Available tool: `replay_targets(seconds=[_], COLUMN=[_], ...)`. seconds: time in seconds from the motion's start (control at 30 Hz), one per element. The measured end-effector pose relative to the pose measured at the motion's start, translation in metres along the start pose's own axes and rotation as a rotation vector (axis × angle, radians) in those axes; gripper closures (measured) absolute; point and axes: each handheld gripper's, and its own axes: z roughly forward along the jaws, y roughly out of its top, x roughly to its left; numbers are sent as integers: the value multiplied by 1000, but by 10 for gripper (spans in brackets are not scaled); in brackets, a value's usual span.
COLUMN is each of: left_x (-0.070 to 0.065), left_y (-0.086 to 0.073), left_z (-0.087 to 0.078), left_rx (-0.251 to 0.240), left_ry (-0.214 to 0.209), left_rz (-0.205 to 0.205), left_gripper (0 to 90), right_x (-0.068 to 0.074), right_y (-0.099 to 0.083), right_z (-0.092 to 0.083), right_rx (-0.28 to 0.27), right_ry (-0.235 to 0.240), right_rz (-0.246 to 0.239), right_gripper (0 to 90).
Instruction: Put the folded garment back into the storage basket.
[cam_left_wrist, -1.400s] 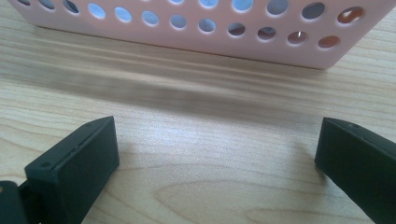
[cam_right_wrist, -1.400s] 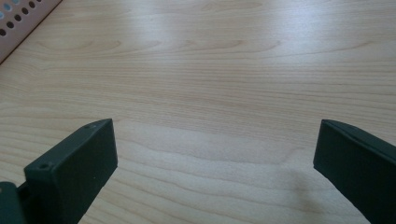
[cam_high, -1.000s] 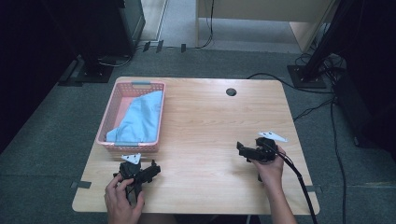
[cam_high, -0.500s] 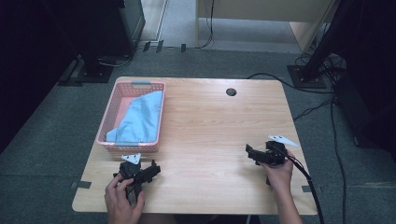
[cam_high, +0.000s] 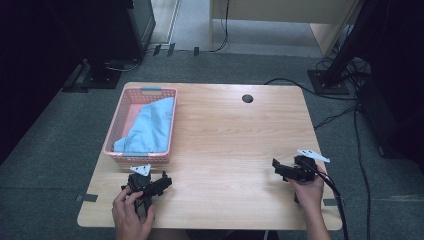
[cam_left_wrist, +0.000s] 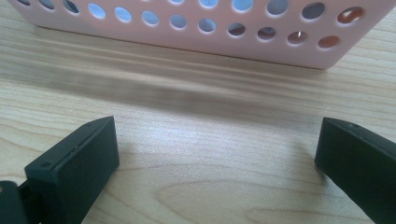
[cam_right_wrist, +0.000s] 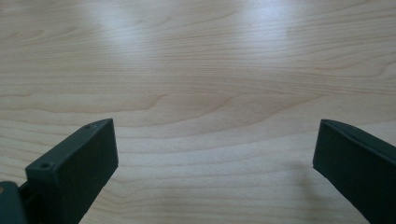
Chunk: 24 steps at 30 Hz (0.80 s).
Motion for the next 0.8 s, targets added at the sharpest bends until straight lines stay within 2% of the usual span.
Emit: replay_targets(seconds=[0.27,0.8], left_x=[0,0], left_y=[0,0], left_z=[0,0], left_rx=[0,0], left_ry=[0,0], left_rz=[0,0], left_gripper=[0,0], right_x=[-16,-34], right_y=[-7,-16], right_z=[-8,-19], right_rx=[5,26], right_ry=[-25,-68], right_rz=[22,13], right_gripper=[4,4])
